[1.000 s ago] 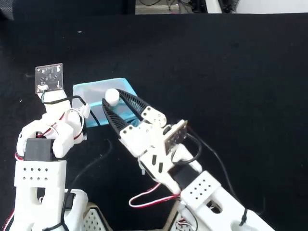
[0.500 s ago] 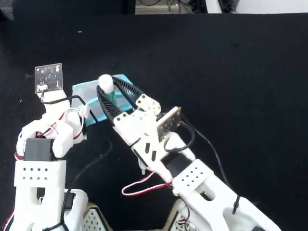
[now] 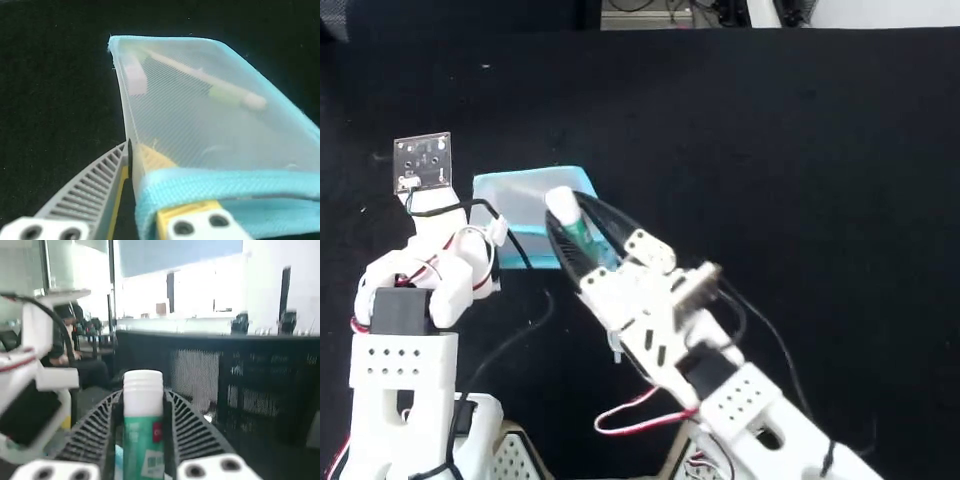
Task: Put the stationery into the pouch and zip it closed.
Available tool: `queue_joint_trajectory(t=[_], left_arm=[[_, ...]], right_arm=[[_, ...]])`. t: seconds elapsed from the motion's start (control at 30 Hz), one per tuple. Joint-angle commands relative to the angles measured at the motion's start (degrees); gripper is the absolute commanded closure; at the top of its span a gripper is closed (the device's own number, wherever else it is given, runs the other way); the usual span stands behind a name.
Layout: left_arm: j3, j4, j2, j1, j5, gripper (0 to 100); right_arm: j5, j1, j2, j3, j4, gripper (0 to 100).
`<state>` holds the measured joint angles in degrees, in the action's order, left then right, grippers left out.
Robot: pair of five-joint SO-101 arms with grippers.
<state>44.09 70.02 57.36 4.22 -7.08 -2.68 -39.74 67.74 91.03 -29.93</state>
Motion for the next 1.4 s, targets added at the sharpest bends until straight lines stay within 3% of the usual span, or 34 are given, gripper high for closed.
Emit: queue_joint_trajectory(t=[0.0,0.1,0.23,0.33,0.47,0.87,1.0,1.2,1.37], left_arm=[[-0.4,0.0,0.4,0.1,-0.2,97],[-0.4,0.1,0.4,0.3,-0.2,97],[-0.5,0.1,0.4,0.1,-0.2,97],[-0.5,0.1,0.4,0.1,-0.2,97],[-0.4,0.1,0.4,0.2,-0.2,97],[-0.3,0.1,0.4,0.7,-0.2,97],[-0.3,0.1,0.4,0.7,-0.2,97],[-0.3,0.1,0.4,0.4,-0.2,97],[-0.3,0.1,0.4,0.4,-0.2,97]], right_arm=[[0.2,2.8,12.5,-0.9,7.5,98.7],[-0.8,8.0,20.3,-6.7,30.0,98.7],[-7.6,18.5,21.4,-20.4,63.6,98.5],[-7.9,26.6,17.4,-29.0,79.5,98.3],[-5.2,31.6,7.7,-32.5,81.9,98.3],[-4.4,32.1,-33.4,-44.5,81.8,98.3],[-4.3,32.4,-48.8,-51.2,81.8,98.3],[-4.3,38.9,-73.0,-63.7,81.5,98.5],[-4.2,40.5,-84.4,-74.6,88.4,98.3]])
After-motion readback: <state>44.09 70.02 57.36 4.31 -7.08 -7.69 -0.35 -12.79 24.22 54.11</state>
